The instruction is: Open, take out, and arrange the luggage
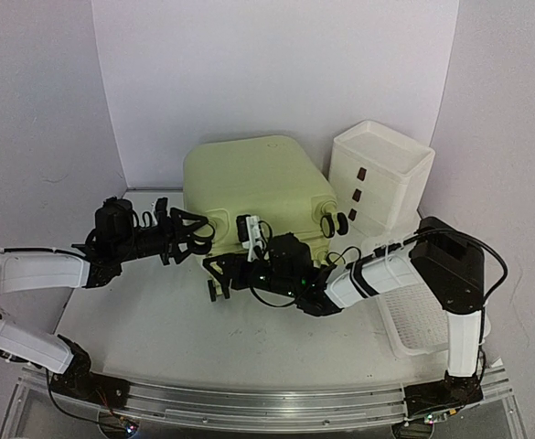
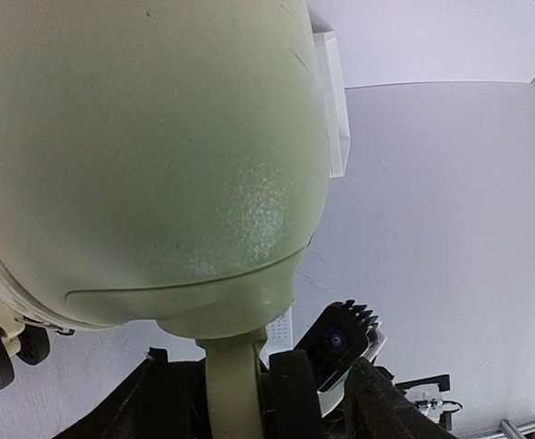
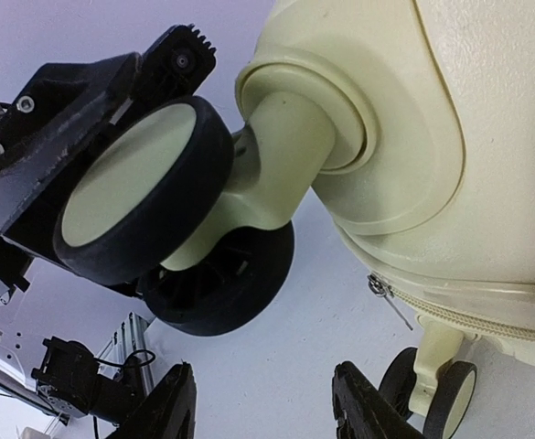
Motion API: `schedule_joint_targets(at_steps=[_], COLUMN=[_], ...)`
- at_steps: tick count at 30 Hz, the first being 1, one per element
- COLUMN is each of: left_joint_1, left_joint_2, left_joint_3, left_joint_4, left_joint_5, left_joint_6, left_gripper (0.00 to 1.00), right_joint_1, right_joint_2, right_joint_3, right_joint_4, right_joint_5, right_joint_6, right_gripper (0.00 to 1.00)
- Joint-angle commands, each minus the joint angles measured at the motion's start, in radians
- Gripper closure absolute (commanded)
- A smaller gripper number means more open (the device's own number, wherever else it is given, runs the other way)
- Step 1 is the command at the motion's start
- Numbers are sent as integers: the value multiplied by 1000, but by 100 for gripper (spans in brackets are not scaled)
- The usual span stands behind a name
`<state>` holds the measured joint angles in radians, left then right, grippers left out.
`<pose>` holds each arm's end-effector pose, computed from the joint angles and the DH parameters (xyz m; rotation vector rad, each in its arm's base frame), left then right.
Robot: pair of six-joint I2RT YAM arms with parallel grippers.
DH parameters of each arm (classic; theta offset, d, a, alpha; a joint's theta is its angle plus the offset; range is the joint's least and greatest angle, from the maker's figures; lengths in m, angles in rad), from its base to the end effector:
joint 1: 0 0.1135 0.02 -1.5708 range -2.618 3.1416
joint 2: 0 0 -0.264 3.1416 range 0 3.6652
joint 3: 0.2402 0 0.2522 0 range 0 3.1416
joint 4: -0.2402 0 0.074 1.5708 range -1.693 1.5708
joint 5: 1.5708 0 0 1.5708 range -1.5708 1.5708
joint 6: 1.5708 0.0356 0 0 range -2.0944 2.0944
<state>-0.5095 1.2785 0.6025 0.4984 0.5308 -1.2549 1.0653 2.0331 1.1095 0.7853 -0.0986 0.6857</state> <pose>0.2318 -0.1502 0.2413 -0.3090 2.0564 -1.6599 0.2108 0.3881 0.1755 -0.4417 1.8635 1.3393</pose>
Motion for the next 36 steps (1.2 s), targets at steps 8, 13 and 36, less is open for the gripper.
schedule_joint_targets(at_steps=[8,13,36], left_joint_1=[-13,-21,-152], left_joint_2=[13,1,-17], left_joint_3=[56,40,153], left_joint_4=[73,74,74], left_joint_5=[53,41,-102], left_joint_6=[-5,-12,-82], left_gripper=[32,26,100], right_joint_1=[0,0,9], right_joint_2=[-56,-54,-78], right_joint_3=[21,45,-26], right_joint_4=[-17,-31,-61], right_joint_5=[47,40,183], right_joint_6=[-35,-38,-53], right_gripper=[48,48,44])
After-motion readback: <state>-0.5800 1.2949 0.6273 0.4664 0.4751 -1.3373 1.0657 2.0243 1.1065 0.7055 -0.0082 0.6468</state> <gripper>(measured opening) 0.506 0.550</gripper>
